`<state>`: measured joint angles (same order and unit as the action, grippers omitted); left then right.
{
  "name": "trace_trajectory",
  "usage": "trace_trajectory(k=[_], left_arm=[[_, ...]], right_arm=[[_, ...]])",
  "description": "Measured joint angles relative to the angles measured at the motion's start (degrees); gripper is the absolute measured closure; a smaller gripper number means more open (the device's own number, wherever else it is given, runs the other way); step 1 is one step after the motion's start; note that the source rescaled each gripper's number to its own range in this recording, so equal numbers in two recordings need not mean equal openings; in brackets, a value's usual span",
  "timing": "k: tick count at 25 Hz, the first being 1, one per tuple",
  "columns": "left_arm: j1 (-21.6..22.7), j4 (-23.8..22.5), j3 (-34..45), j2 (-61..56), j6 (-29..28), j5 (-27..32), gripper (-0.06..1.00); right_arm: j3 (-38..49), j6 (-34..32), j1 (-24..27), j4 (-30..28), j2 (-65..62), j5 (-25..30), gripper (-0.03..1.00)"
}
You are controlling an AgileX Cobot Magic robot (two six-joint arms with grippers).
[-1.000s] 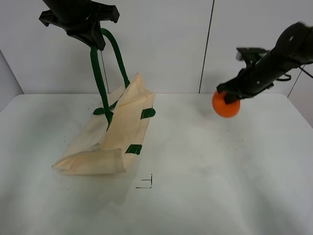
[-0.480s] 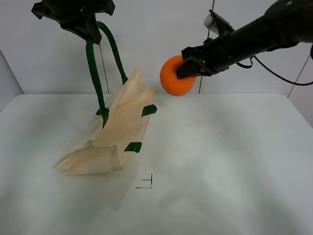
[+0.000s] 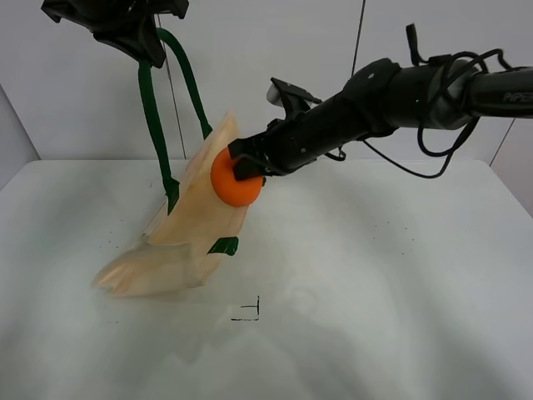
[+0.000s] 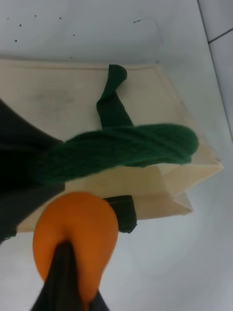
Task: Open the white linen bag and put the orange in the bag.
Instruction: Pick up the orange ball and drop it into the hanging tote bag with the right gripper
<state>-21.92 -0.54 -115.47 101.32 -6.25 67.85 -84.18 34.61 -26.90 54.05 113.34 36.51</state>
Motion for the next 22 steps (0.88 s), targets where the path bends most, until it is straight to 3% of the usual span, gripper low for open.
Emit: trace_trajectory(k=[13,18,20,22], left_arm=[[0.00,0.00,0.00,0.00,0.00,0.00,0.94],[0.00,0.00,0.00,0.00,0.00,0.00,0.94],[0.00,0.00,0.00,0.00,0.00,0.00,0.94],[0.00,0.00,0.00,0.00,0.00,0.00,0.94]], right_arm=[[-0.17,3.37,-3.60,9.99,7.68,-9.96,0.96],[-0.17,6.86,-5.18,11.69,8.33,-11.22,0.94],[-0.17,7.47,-5.63,11.97,8.33,-11.60,0.76],[-0.17,7.66,-6.02,12.22,8.33,-12.32,0.37]])
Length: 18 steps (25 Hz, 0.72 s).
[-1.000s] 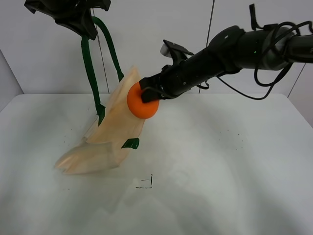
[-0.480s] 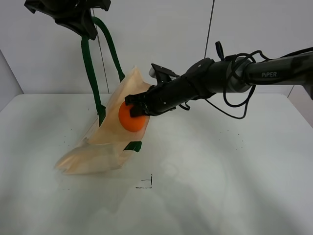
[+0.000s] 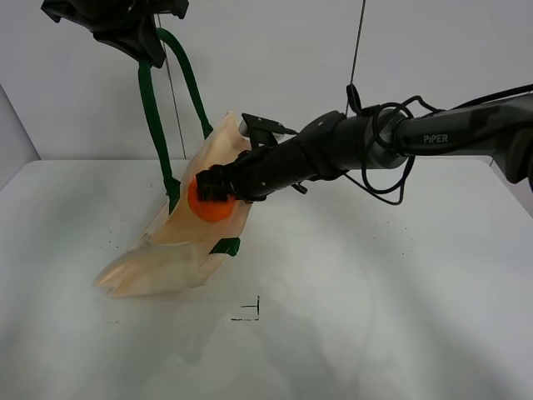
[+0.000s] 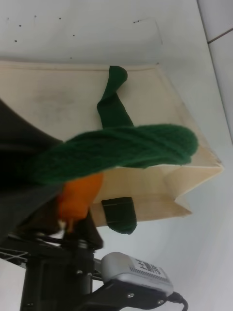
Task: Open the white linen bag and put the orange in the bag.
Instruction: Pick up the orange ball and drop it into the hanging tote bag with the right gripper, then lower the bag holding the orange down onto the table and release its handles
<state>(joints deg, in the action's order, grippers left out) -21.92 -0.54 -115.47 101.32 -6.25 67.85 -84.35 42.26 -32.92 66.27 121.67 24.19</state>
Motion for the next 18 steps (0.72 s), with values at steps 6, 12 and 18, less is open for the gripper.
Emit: trace_trajectory(k=[6,12,18], left_arm=[[0.00,0.00,0.00,0.00,0.00,0.00,0.94],[0.00,-0.02,0.00,-0.07,0.00,0.00,0.94],[0.00,-0.07,0.00,-0.07,0.00,0.00,0.94]], right_arm=[[-0.32,-2.84,-0.07,-0.66,0.00,-0.14,-0.02],[-0.31,-10.70,2.26,-10.96,-1.94,8.59,-0.03],[-2.18,-30.62,6.86,-38.40,-6.12,22.01,-0.03]])
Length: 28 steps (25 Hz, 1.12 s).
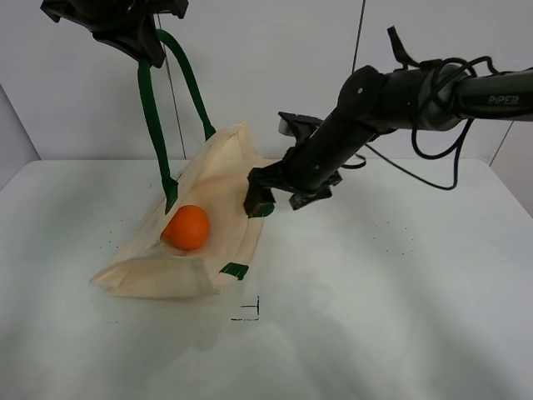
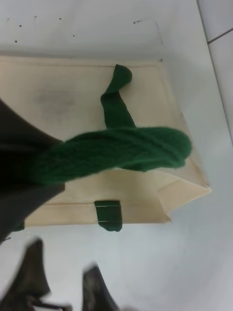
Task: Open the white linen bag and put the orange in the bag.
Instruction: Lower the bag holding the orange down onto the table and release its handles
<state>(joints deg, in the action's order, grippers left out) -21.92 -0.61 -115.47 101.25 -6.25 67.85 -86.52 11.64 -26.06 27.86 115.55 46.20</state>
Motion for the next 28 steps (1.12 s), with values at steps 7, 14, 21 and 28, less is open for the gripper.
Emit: trace_trajectory(k=[7,14,21,28], left_arm=[[0.00,0.00,0.00,0.00,0.06,0.00,0.94],[0.00,0.00,0.00,0.00,0.06,0.00,0.94],[0.00,0.00,0.00,0.00,0.06,0.00,0.94],[0.00,0.00,0.00,0.00,0.06,0.00,0.94]], right_arm=[[-8.65,-13.98,3.46,-28.55,-0.52,14.50,-0.03],[-9.64,-13.32,12.13,-28.24,-0.52,18.46,-0.03],[-9.64,-11.64,22.62,-28.45,-0.52,20.12,-0.03],[-9.64,-10.24,23.87,-28.23,-0.52,23.33,-0.03]])
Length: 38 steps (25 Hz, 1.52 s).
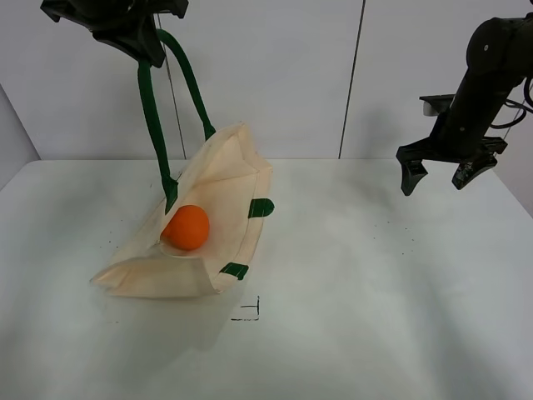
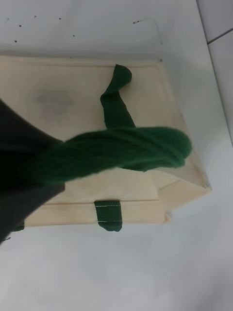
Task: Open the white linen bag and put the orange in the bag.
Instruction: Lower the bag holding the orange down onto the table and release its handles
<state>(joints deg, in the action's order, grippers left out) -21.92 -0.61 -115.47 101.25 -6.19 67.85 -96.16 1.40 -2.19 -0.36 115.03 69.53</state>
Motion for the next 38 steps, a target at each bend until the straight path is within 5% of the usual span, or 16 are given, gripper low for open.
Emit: trace_trajectory(k=[6,10,20,30,38], left_arm=[[0.00,0.00,0.00,0.00,0.00,0.00,0.94],[0.00,-0.07,0.00,0.00,0.00,0.00,0.94],[0.00,-0.07,0.00,0.00,0.00,0.00,0.94],[0.00,-0.07,0.00,0.00,0.00,0.00,0.94],[0.00,-0.07,0.00,0.00,0.00,0.00,0.94]], right_arm=[[2.98,-0.62,0.00,0.36,-3.91,-0.02,-0.03],[12.61,-0.66,0.00,0.36,-13.30,-0.02,-0.03],[42.02,-0.69,0.00,0.36,-49.46,0.23,-0.03],[63.54,-0.63,0.00,1.21,-85.78,-8.22,-0.03],[67.94,-0.63,0.00,1.32,-101.67,-10.45,-0.03]])
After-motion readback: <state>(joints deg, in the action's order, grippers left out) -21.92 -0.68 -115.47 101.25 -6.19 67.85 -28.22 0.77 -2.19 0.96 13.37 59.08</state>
